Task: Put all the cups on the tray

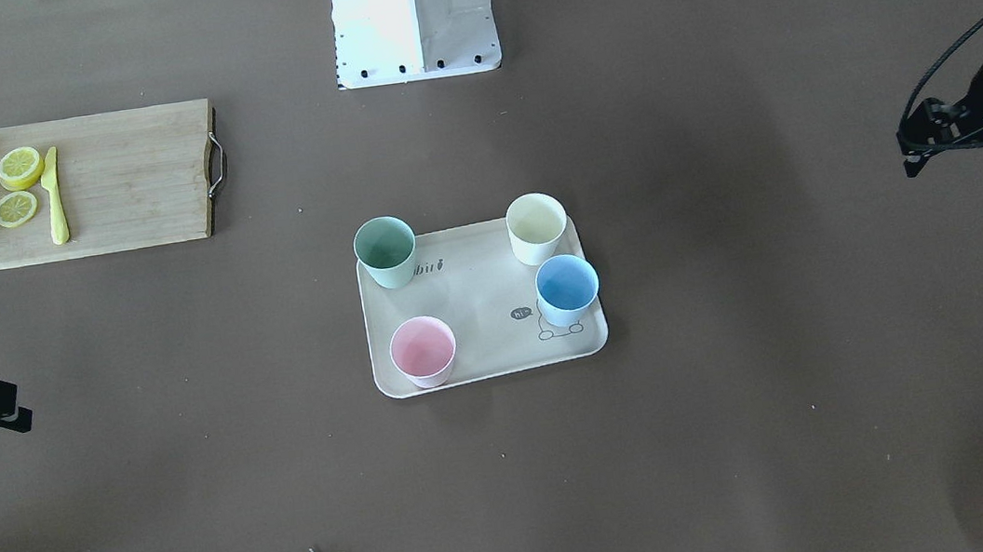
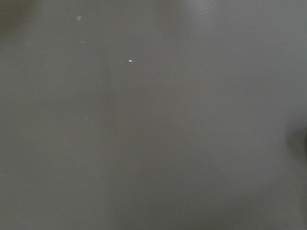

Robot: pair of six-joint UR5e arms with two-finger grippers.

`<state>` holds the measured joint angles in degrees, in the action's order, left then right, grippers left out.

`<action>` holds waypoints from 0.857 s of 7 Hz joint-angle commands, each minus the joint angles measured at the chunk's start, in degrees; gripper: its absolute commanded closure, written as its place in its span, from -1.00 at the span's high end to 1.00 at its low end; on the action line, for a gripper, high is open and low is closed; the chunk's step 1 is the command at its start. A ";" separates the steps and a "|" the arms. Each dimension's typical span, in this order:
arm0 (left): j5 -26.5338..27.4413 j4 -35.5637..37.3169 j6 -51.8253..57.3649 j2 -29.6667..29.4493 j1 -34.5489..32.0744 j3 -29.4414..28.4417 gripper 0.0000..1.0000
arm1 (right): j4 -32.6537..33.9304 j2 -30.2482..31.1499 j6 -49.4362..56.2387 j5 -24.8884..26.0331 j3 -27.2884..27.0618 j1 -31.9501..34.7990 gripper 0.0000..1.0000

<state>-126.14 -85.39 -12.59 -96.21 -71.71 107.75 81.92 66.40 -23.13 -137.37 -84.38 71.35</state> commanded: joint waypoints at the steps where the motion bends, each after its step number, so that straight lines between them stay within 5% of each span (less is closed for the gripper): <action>1: -2.26 -0.13 16.41 8.28 -8.69 -0.70 0.96 | 5.33 3.64 12.99 0.25 -0.34 4.92 0.99; 6: -3.23 -1.89 12.42 8.94 -8.63 -2.54 0.96 | 5.18 10.06 15.84 0.70 -5.17 5.90 0.99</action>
<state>-129.22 -86.70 0.17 -86.73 -80.36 105.57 87.27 74.81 -6.95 -136.73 -87.88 77.31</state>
